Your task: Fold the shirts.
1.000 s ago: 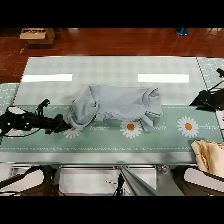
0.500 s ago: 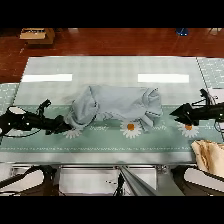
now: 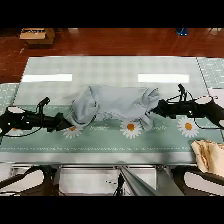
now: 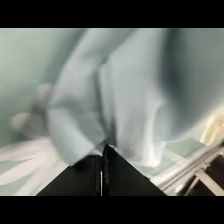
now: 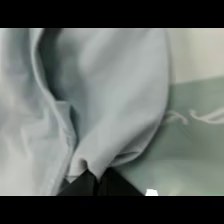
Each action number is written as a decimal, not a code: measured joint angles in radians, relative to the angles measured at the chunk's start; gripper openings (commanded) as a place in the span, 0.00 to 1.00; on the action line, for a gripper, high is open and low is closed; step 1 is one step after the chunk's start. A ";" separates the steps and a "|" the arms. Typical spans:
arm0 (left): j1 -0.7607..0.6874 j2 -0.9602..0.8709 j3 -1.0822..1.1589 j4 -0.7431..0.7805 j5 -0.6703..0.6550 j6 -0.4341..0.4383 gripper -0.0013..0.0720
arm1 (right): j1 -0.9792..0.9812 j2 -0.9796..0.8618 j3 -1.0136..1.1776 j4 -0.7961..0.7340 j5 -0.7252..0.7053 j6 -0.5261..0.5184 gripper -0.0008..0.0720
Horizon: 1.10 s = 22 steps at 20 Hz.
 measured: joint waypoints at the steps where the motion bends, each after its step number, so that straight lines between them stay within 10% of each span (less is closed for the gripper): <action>1: 0.000 0.008 0.019 -0.014 -0.013 0.006 0.05 | 0.013 0.008 0.000 0.018 -0.017 0.001 0.05; 12: 0.121 0.273 0.788 -0.321 -0.023 0.035 0.05 | -0.189 0.396 0.473 0.081 0.069 -0.048 0.05; 22: 0.192 0.475 1.357 -0.120 0.095 -0.158 0.05 | -0.275 0.489 1.085 -0.080 0.150 0.173 0.05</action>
